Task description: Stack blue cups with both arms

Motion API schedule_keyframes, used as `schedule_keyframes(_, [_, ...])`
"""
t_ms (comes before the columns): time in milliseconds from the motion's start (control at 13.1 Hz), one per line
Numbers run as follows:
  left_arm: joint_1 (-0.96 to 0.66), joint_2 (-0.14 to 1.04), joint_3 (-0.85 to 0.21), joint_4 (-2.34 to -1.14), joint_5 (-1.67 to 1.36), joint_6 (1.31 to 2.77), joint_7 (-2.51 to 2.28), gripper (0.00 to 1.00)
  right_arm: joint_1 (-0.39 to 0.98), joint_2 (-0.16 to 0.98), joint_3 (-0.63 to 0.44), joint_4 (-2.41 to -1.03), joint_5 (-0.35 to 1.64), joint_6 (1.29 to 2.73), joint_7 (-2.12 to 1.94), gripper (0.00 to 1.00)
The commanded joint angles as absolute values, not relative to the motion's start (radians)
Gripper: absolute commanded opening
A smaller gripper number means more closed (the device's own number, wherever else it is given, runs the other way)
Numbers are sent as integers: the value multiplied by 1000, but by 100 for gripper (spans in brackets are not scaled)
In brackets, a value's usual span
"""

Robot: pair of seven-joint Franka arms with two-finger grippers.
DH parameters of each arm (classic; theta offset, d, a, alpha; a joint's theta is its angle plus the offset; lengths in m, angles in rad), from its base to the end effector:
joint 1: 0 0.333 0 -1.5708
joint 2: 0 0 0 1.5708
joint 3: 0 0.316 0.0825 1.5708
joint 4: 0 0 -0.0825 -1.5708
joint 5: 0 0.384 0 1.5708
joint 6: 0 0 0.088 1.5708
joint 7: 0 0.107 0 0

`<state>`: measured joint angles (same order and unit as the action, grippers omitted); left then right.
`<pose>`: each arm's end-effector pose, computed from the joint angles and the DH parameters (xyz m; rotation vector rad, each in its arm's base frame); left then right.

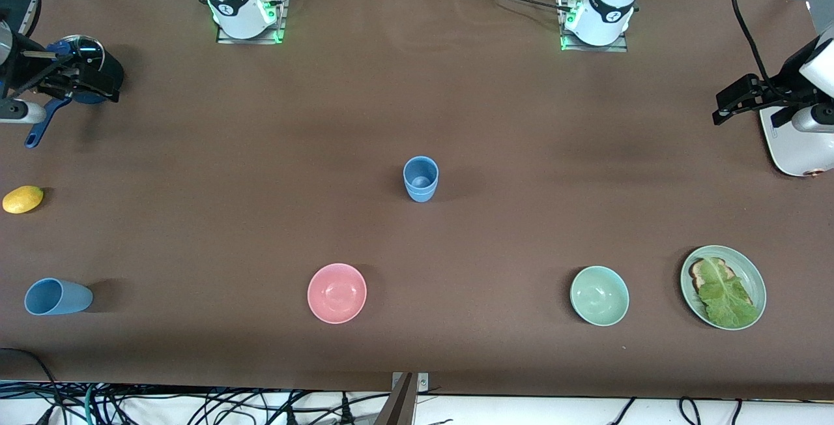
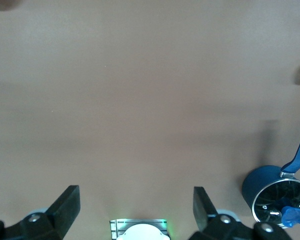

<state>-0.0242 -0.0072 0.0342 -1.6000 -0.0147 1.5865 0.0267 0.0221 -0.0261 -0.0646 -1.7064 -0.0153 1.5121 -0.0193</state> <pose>0.5533 0.0041 0.6161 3.1264 -0.0257 -0.0094 0.5332 -0.0248 0.5708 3.1219 -0.0353 -0.2638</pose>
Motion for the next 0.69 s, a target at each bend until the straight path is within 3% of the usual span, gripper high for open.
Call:
schedule_keyframes(0, [-17, 3, 32, -1574, -28, 1577, 23, 100, 23, 6, -63, -1652, -2, 1493, -25, 100])
schedule_keyframes(229, [-5, 3, 32, -1574, -31, 1577, 25, 100, 25, 49, -60, -1579, 0, 1482, -21, 100])
schedule_keyframes(611, [-3, 5, 32, -1574, -31, 1577, 23, 100, 25, 52, -60, -1578, 0, 1483, -18, 100])
